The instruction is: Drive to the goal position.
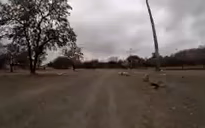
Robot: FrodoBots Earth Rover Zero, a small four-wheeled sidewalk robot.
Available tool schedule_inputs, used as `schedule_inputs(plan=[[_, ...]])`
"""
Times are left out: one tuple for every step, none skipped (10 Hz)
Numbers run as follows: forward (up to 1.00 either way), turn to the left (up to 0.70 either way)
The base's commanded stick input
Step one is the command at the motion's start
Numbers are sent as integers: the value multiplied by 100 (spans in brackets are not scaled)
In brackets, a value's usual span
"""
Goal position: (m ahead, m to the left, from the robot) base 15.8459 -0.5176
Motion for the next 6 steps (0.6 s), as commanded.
schedule_inputs(plan=[[70, -1], [70, -1], [70, -1], [70, -1], [70, -1], [70, -1]])
